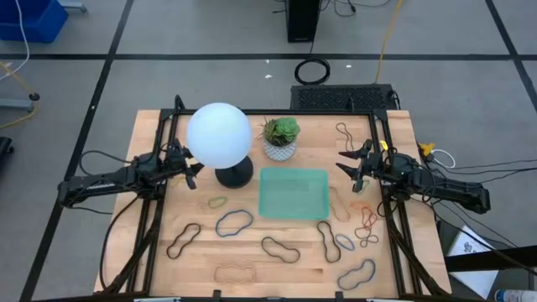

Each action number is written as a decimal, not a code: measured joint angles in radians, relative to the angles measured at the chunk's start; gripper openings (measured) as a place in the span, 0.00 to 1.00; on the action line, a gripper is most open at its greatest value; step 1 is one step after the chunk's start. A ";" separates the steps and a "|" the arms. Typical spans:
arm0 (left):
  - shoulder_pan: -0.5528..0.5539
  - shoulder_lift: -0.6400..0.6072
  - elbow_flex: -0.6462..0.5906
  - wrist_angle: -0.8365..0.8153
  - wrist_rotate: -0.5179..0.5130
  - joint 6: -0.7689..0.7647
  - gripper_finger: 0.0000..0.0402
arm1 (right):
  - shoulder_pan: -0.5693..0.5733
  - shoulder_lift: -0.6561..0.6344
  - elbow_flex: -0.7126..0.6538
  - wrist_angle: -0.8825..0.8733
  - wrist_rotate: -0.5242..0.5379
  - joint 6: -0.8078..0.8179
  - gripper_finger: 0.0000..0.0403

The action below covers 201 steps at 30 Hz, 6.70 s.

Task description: Pick and place rubber bands into bin

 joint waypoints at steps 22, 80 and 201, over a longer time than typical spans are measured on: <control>0.000 0.000 0.000 0.000 0.000 0.000 0.46 | 0.000 0.000 0.000 0.007 0.000 0.138 0.45; 0.000 0.000 0.000 0.035 0.000 -0.053 0.46 | 0.125 0.735 0.452 -0.530 0.004 0.163 0.45; 0.000 0.000 0.000 -0.007 -0.003 -0.049 0.46 | 0.400 1.515 0.740 0.264 0.285 -0.023 0.00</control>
